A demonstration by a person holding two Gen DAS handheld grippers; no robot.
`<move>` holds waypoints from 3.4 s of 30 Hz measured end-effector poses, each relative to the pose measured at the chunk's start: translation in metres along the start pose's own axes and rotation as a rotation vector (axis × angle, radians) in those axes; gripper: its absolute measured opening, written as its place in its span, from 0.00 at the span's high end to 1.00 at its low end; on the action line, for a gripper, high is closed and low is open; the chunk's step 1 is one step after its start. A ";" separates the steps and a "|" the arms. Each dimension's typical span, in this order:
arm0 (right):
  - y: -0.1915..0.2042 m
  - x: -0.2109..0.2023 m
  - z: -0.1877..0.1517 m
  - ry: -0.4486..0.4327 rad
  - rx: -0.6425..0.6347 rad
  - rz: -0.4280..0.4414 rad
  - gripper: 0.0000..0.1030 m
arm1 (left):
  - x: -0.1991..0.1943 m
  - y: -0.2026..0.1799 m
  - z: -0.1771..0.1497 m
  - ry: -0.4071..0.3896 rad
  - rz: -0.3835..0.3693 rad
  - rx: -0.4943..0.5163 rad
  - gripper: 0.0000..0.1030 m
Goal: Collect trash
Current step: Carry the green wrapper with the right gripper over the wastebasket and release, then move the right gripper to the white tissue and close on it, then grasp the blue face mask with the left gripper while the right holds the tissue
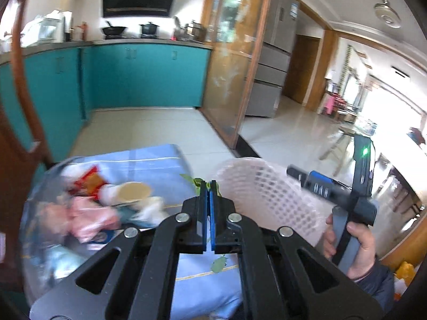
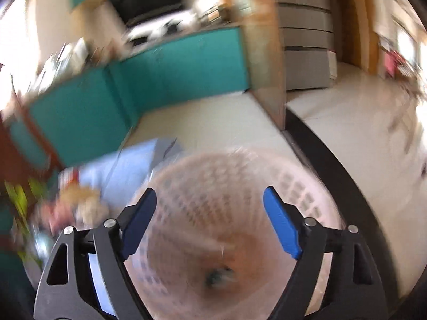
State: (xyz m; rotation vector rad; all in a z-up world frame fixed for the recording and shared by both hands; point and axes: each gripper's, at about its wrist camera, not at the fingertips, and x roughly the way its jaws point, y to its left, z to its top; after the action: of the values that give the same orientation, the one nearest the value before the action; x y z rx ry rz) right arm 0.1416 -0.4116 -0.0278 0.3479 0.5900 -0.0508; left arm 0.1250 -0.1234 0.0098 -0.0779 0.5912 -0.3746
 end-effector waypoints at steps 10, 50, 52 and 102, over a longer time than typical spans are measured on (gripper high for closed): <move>-0.064 -0.038 0.003 -0.230 0.432 -0.155 0.17 | 0.104 -0.072 -0.005 0.105 -0.213 0.023 0.82; 0.242 0.112 -0.112 0.410 -0.557 0.268 0.66 | 0.011 0.167 -0.124 0.271 0.510 -0.256 0.45; 0.237 0.110 -0.110 0.405 -0.556 0.275 0.72 | 0.011 0.168 -0.125 0.264 0.518 -0.250 0.58; 0.199 0.067 -0.086 0.265 -0.499 0.307 0.73 | 0.019 0.150 -0.139 0.308 0.460 -0.254 0.36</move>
State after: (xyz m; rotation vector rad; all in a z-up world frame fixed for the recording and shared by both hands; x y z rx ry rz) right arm 0.1800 -0.1920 -0.0705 -0.0455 0.7809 0.4379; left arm 0.1105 0.0137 -0.1422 -0.1259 0.9351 0.1410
